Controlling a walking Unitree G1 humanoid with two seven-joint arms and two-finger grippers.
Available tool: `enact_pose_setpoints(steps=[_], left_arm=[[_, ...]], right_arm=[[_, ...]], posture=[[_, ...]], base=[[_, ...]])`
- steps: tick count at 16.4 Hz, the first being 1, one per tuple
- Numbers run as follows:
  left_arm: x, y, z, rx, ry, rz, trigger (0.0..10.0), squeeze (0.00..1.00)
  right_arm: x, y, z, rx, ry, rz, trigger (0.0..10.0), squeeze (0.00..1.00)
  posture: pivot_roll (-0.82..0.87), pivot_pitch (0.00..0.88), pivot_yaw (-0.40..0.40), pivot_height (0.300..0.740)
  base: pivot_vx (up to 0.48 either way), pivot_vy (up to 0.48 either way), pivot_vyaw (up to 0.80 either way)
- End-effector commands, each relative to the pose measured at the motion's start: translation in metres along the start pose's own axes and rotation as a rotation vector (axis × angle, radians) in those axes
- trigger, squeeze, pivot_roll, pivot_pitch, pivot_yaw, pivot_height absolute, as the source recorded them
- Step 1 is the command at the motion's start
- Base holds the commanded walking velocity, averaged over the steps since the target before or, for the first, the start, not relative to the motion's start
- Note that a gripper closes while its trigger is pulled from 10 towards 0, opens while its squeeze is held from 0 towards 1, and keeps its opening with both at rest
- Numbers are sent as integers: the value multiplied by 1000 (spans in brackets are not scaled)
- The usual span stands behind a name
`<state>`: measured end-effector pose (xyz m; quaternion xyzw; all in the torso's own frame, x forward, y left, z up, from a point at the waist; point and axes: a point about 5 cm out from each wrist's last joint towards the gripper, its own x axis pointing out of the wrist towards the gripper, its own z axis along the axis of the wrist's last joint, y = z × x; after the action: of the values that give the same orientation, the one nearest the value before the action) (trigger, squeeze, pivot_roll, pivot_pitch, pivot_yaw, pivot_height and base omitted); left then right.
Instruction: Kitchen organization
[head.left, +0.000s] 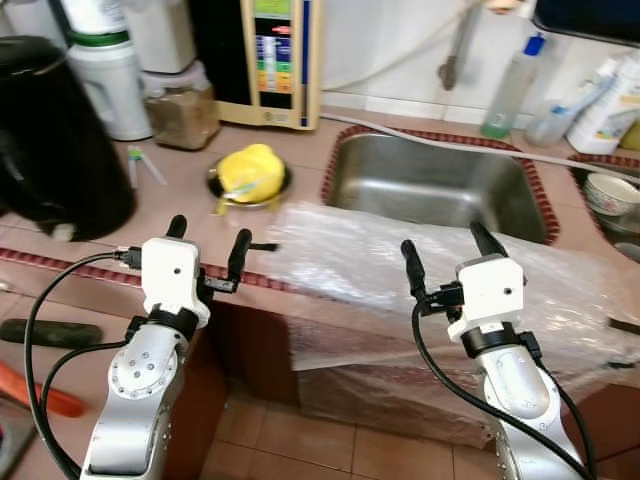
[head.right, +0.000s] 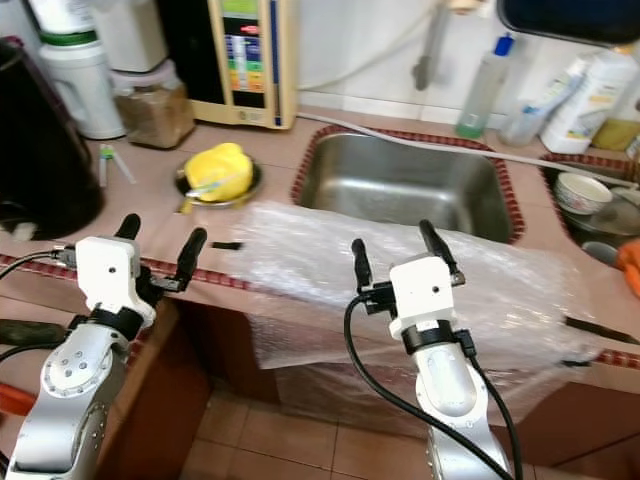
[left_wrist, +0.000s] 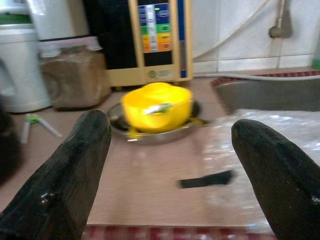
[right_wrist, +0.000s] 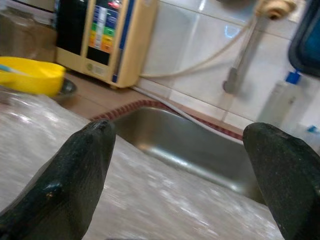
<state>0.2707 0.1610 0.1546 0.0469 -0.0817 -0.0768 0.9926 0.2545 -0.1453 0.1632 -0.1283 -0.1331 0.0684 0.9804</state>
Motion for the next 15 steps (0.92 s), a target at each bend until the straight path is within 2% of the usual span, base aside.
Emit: enact_pose_setpoints(steps=[1, 5, 6, 10, 15], left_arm=[[0, -3, -2, -1, 14, -20, 10000, 0], [-1, -2, -2, 1, 19, -17, 10000, 0], [-1, -3, -2, -22, 11, -12, 10000, 0], [0, 3, -2, 21, 17, 31, 10000, 0], [0, 3, -3, 22, 19, 34, 10000, 0]], right_arm=[[0, -2, 2, -8, -10, -7, 10000, 0], [-1, 1, 2, -4, -8, 0, 10000, 0], [-1, 0, 2, -5, -9, -1, 10000, 0], [-1, 2, 5, -17, -24, 13, 10000, 0], [0, 3, 5, -21, -24, 19, 10000, 0]], posture=[[96, 79, -10, 740], [97, 82, -9, 740], [96, 82, -8, 740], [95, 82, -8, 740], [97, 82, -10, 740]], base=[[0, -480, 0], [0, -480, 0], [0, 0, 0], [0, 0, 0], [0, 0, 770]])
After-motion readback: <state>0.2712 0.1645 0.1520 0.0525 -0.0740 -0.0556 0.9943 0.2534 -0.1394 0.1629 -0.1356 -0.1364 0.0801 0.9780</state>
